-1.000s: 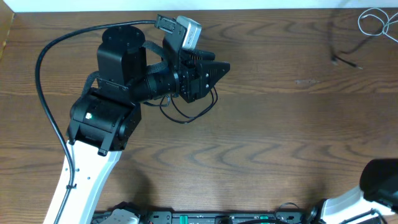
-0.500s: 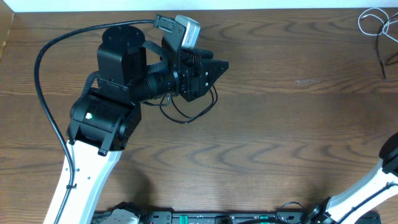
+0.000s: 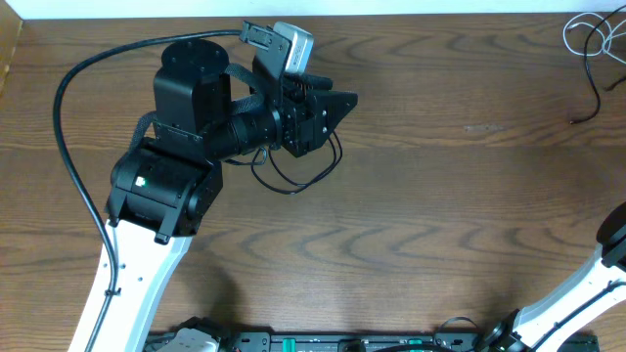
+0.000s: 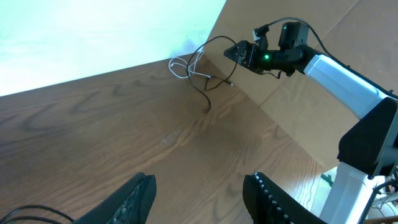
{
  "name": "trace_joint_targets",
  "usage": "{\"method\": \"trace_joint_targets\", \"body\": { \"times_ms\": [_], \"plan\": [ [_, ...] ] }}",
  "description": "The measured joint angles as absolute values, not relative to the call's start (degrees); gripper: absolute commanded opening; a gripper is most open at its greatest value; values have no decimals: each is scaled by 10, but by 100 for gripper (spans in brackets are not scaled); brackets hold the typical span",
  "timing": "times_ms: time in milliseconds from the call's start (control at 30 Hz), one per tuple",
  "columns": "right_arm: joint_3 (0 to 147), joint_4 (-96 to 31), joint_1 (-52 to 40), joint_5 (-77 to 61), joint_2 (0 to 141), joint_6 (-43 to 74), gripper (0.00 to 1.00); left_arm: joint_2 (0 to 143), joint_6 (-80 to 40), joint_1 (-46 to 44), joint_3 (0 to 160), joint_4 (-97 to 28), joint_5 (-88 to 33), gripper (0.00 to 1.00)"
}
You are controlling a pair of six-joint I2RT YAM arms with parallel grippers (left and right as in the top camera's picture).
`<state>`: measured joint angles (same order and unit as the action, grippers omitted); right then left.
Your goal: Untangle cables
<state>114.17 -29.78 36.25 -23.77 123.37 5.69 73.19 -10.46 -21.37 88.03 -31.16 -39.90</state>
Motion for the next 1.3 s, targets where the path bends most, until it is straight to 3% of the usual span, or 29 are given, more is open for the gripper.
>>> {"method": "trace_joint_targets", "body": {
  "times_ms": [200, 533, 833, 1167, 1300],
  "plan": [
    [1142, -361, 347, -326, 1234, 104, 99, 732, -105, -214, 880, -318, -399, 51],
    [1142, -479, 283, -40, 1234, 206, 99, 733, -105, -214, 880, -333, -399, 51],
    [1142, -518, 259, -247, 1234, 182, 99, 733, -105, -214, 880, -334, -390, 50],
    [1142, -560, 192, -153, 1234, 230, 99, 734, -105, -214, 880, -349, -379, 50],
    [1142, -548, 195, -175, 1234, 208, 96, 738, -105, -214, 880, -364, -349, 51]
  ]
}}
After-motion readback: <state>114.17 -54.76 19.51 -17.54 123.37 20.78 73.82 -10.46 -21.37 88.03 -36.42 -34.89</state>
